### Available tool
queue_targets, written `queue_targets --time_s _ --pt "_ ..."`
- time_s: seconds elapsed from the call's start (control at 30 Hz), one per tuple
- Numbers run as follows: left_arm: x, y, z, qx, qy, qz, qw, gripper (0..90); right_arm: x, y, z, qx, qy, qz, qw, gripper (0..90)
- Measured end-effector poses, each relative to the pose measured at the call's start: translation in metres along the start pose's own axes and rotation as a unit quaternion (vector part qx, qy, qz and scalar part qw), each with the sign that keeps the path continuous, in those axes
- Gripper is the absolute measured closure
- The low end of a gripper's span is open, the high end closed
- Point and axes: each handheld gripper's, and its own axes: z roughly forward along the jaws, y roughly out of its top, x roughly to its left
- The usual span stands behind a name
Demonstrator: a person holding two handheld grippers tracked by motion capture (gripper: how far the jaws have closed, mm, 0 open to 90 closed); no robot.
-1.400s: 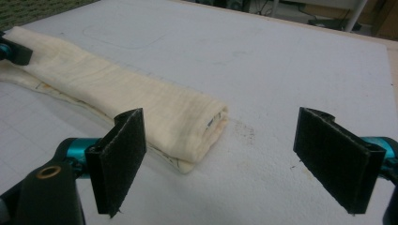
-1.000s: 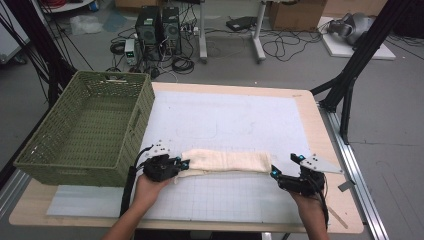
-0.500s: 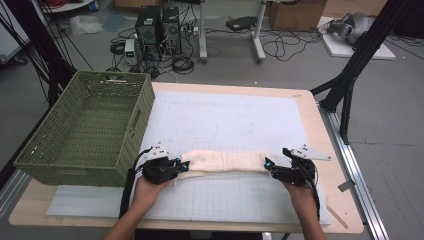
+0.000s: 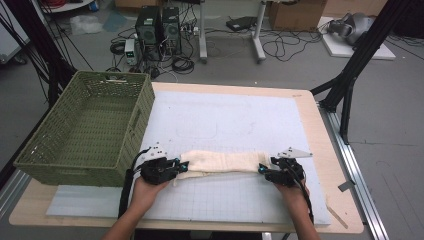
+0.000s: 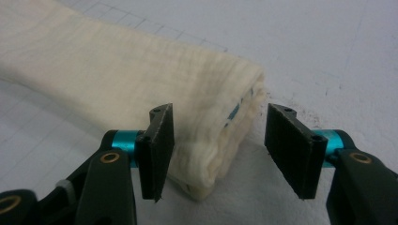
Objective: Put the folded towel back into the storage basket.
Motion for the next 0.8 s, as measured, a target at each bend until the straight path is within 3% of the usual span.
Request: queue_targets --time_s 0.13,0.27,0.3,0.4,0.57,0.8 --pt "-0.0008 0.0008 -0.0017 -0.004 -0.001 0.0 1.0 80.6 -0.0009 -0.0008 -0.0012 0.003 0.01 0.008 0.9999 46.7" --pt "-0.0018 0.0005 -0.0023 -0.003 -0.002 0.003 1.0 80.6 -0.0011 -0.0014 -0.0018 0.002 0.026 0.017 0.9995 56.6" --pt "-0.0021 0.0005 -0.0025 -0.004 -0.001 0.004 1.0 80.7 -0.0016 -0.0012 -0.0016 0.003 0.042 0.019 0.9989 66.1" --pt "-0.0027 0.0005 -0.0037 -0.005 0.0 0.006 1.0 80.7 -0.0019 -0.0012 -0.0011 0.004 0.057 0.026 0.998 74.0" --pt "-0.0036 -0.0004 -0.0044 -0.001 0.0 0.01 1.0 80.8 -0.0059 -0.002 -0.0004 0.005 0.078 0.049 0.9957 77.3" --pt "-0.004 0.0013 -0.0086 -0.009 0.0 0.011 0.9999 80.8 -0.0043 0.0023 -0.005 -0.009 0.075 0.017 0.997 79.0"
